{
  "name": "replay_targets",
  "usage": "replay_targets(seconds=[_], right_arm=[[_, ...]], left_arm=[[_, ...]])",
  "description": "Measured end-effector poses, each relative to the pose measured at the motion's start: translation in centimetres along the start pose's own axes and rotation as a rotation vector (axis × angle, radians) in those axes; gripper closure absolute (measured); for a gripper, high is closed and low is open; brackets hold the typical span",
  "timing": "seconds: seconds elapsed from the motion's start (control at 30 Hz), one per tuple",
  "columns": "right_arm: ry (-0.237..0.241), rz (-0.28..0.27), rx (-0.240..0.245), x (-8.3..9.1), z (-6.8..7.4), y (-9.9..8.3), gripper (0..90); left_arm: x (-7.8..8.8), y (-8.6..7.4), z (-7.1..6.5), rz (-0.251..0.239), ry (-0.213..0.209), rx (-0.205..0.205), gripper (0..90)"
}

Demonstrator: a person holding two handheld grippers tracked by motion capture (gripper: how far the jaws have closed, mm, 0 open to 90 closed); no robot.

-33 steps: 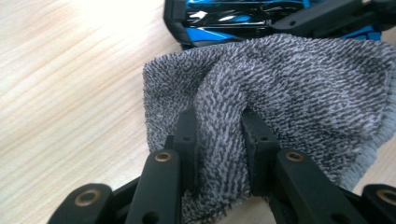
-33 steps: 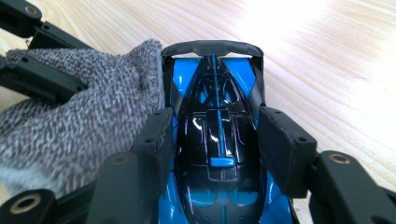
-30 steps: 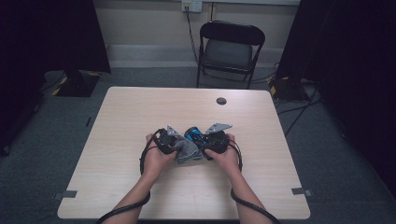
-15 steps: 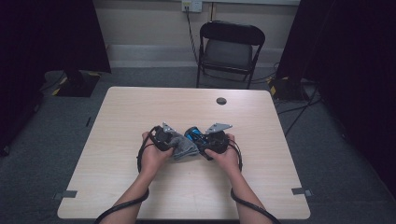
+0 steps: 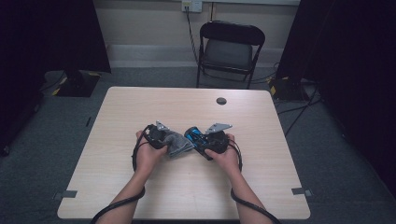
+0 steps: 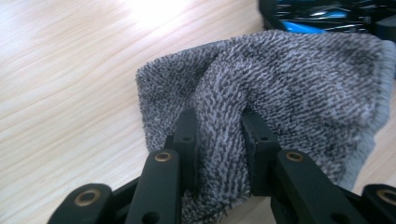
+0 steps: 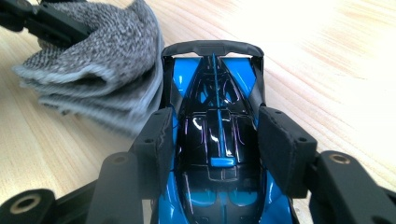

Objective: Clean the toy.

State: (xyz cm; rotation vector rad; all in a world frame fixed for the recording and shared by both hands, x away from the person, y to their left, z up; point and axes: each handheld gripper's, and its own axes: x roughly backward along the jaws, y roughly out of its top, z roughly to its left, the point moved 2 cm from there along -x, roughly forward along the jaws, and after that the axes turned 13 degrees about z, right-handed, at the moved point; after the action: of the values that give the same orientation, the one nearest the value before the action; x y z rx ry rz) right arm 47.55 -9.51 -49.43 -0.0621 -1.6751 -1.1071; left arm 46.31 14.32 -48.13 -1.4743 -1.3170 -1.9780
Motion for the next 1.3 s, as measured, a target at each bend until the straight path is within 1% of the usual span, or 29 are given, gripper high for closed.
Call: replay_targets(seconds=[0.07,0.17,0.23,0.27,0.33,0.37,0.4,0.47,0.5,0.57,0.63,0.67,0.77,0.8,0.9,0.93,1.0,1.03,1.07,1.1,1.13,1.2,1.27,1.3], right_arm=[[-0.001,-0.002,0.001,0.0,0.0,0.0,46.1],[-0.002,-0.007,0.005,0.0,0.0,-0.1,46.1],[-0.001,-0.014,0.005,0.0,0.0,-0.2,46.1],[-0.001,-0.015,0.005,0.0,0.0,-0.2,46.1],[-0.006,-0.016,0.007,0.0,0.1,-0.2,46.0],[-0.008,-0.016,0.007,0.0,0.1,-0.2,46.0],[-0.010,-0.016,0.009,0.0,0.1,-0.2,45.9],[-0.007,-0.019,0.008,0.0,0.1,-0.3,45.9],[-0.006,-0.022,0.008,0.0,0.1,-0.3,45.9],[-0.009,-0.025,0.010,0.0,0.1,-0.3,45.8],[-0.013,-0.031,0.011,0.0,0.1,-0.4,45.6],[-0.015,-0.036,0.011,-0.1,0.2,-0.4,45.5],[-0.010,-0.050,0.016,-0.1,0.1,-0.6,45.6],[-0.008,-0.053,0.017,-0.1,0.1,-0.6,45.6],[-0.015,-0.048,0.021,0.0,0.2,-0.6,45.5],[-0.016,-0.046,0.024,0.0,0.2,-0.6,45.5],[-0.017,-0.044,0.023,0.0,0.2,-0.6,45.3],[-0.019,-0.041,0.027,0.1,0.2,-0.6,44.4],[-0.021,-0.040,0.027,0.1,0.2,-0.6,37.9],[-0.042,-0.032,0.021,0.2,0.2,-0.6,34.3],[-0.052,-0.021,0.020,0.3,0.2,-0.6,34.0],[-0.035,-0.021,0.023,0.5,0.2,-0.7,33.0],[-0.035,-0.014,0.042,0.8,0.3,-0.8,31.1],[-0.032,-0.014,0.042,1.0,0.3,-0.8,30.4]], left_arm=[[0.2,-0.3,0.3,-0.005,0.006,0.000,70.9],[0.5,-0.9,0.3,-0.009,-0.017,0.003,70.9],[0.9,-1.1,0.4,-0.011,-0.009,-0.013,70.9],[1.1,-1.2,0.3,-0.021,-0.016,-0.010,70.8],[1.6,-1.5,0.1,-0.030,-0.022,-0.021,70.8],[1.8,-1.6,-0.1,-0.042,-0.029,-0.020,70.7],[2.2,-1.7,-0.2,-0.042,-0.030,-0.039,70.7],[2.6,-2.1,-0.6,-0.057,-0.041,-0.045,70.5],[2.8,-2.2,-0.8,-0.059,-0.032,-0.061,70.6],[3.0,-2.6,-1.1,-0.060,-0.041,-0.074,70.6],[3.1,-2.9,-1.6,-0.055,-0.043,-0.098,70.5],[3.1,-3.1,-1.9,-0.053,-0.053,-0.103,70.5],[3.0,-3.5,-2.5,-0.046,-0.054,-0.128,70.4],[2.9,-3.7,-2.8,-0.046,-0.061,-0.130,70.4],[2.7,-4.1,-3.6,-0.042,-0.074,-0.154,70.4],[2.7,-4.2,-3.9,-0.044,-0.083,-0.158,70.3],[2.7,-4.3,-4.5,-0.050,-0.088,-0.169,70.3],[2.8,-4.4,-4.7,-0.053,-0.093,-0.175,70.3],[2.8,-4.4,-5.0,-0.056,-0.098,-0.182,70.2],[2.9,-4.4,-5.2,-0.057,-0.101,-0.187,70.2],[2.9,-4.4,-5.3,-0.053,-0.104,-0.193,70.2],[3.0,-4.5,-5.7,-0.052,-0.112,-0.202,70.1],[3.0,-4.6,-6.2,-0.058,-0.127,-0.205,69.9],[2.9,-4.7,-6.4,-0.060,-0.133,-0.206,69.9]])
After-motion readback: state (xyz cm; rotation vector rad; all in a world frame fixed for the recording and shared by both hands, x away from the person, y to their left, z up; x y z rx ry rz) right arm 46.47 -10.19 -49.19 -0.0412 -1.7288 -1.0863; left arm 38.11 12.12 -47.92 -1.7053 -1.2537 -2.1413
